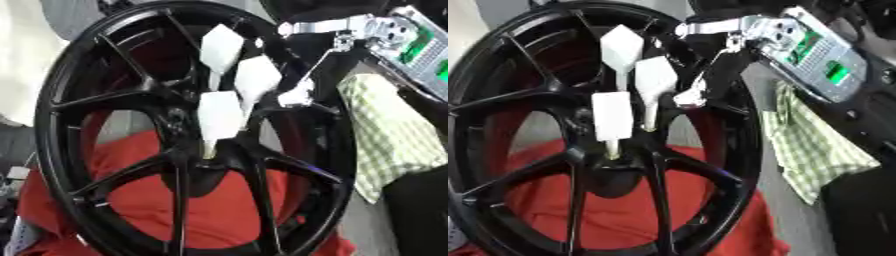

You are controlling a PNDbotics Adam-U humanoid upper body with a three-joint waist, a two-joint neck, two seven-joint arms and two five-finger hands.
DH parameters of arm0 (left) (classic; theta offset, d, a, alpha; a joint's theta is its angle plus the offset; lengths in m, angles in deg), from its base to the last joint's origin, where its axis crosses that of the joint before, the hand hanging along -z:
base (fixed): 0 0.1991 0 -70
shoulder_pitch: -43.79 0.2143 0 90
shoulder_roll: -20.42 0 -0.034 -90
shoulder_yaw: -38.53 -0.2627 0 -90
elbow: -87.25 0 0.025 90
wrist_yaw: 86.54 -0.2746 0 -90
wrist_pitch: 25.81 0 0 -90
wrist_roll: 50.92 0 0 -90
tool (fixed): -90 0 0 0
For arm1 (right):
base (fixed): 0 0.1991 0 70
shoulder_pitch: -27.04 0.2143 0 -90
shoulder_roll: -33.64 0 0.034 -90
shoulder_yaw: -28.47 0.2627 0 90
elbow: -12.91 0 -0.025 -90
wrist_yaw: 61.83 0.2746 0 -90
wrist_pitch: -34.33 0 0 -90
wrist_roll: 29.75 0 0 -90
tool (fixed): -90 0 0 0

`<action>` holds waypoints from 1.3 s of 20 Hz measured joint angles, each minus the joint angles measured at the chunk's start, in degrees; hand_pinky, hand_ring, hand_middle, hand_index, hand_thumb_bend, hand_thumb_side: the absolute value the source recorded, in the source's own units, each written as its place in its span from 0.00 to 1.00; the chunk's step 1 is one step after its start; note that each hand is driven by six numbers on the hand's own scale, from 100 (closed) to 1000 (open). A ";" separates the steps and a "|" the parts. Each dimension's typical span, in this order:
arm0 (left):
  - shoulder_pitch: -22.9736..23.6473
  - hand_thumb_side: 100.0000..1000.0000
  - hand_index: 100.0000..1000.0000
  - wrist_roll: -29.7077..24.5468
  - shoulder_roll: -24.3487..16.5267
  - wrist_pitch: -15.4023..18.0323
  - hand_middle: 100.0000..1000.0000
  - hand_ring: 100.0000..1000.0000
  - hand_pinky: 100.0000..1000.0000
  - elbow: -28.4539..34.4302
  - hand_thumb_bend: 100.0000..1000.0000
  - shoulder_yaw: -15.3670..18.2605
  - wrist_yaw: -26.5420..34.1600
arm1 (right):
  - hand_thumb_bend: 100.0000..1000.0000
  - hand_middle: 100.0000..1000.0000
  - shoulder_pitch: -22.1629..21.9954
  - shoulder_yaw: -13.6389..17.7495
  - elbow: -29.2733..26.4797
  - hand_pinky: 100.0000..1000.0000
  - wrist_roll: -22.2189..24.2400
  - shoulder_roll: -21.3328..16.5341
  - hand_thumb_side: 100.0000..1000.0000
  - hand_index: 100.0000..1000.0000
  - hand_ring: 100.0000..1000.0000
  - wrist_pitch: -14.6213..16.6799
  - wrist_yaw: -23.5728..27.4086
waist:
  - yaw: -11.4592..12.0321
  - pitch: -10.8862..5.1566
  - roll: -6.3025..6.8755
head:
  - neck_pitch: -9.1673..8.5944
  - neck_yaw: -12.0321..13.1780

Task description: Pull the pin out of the wheel hub.

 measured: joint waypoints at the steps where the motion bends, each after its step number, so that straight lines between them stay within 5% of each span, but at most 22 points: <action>1: 0.01 0.77 0.63 0.01 0.00 0.00 0.58 0.52 0.76 0.00 0.00 0.01 0.00 | 0.00 0.29 0.14 0.38 -0.21 0.67 -0.31 -0.34 0.00 0.46 0.59 -0.32 1.54 | 0.00 -0.21 0.00 | 0.00 -0.08; 16: 0.12 0.78 0.63 0.16 0.00 -0.13 0.58 0.52 0.76 0.00 0.00 0.05 0.01 | 0.00 0.27 0.49 3.20 -0.88 0.65 -3.42 -1.71 0.00 0.44 0.57 -3.52 11.17 | -0.34 -0.64 0.03 | -0.43 -0.67; 26: 0.79 0.77 0.63 0.58 0.00 -0.06 0.58 0.51 0.76 0.00 0.00 0.47 -0.02 | 0.00 0.27 -4.23 12.17 0.71 0.66 -9.50 -6.38 0.00 0.44 0.58 -0.20 18.91 | -1.94 -0.97 1.24 | -0.61 -0.34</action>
